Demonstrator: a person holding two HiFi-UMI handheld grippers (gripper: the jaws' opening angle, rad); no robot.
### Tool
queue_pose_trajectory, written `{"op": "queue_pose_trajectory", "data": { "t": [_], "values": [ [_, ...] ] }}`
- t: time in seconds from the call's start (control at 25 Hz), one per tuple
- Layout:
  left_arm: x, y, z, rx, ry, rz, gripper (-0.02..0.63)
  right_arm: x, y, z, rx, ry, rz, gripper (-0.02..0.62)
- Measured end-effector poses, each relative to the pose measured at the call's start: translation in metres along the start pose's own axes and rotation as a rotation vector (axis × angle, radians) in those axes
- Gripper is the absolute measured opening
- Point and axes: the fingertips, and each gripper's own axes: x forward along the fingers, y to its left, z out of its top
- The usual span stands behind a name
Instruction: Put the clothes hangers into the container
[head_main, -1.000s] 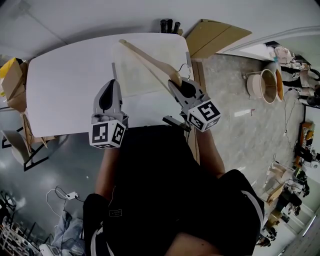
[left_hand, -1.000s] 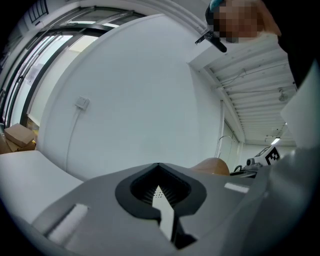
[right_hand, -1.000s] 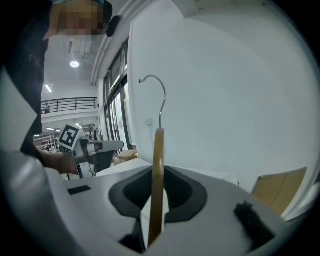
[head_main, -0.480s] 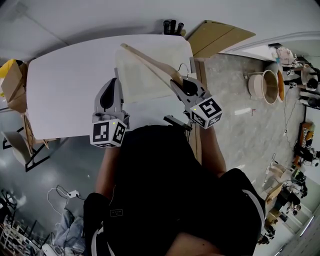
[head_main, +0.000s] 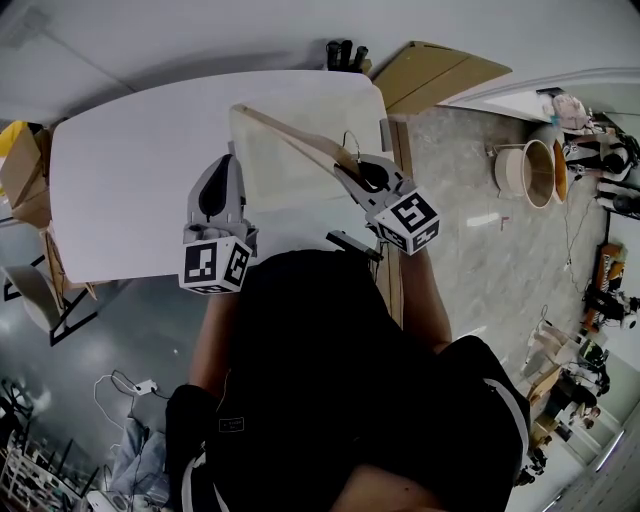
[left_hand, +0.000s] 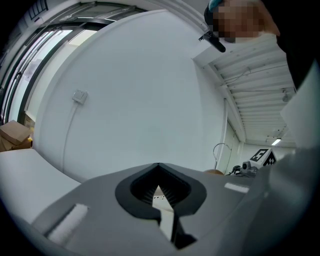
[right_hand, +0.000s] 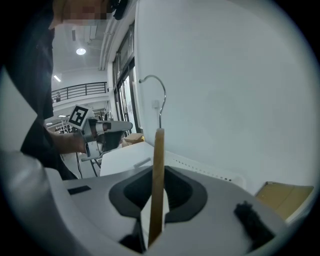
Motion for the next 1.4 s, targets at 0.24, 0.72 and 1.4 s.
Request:
{"op": "queue_pose_trajectory", "data": {
  "t": [0.24, 0.72, 1.4],
  "values": [
    [0.003, 0.002, 0.001, -0.002, 0.005, 0.005, 0.003, 0.006, -0.002, -0.006, -0.015, 0.049, 0.01, 0.06],
    [0.007, 0.005, -0.004, -0.008, 0.015, 0.005, 0.003, 0.03, -0.011, -0.02, -0.028, 0.134, 0.027, 0.06],
    [0.011, 0.008, -0.01, -0.014, 0.034, 0.0, 0.003, 0.061, -0.021, -0.034, -0.046, 0.27, 0.07, 0.06]
  ]
}}
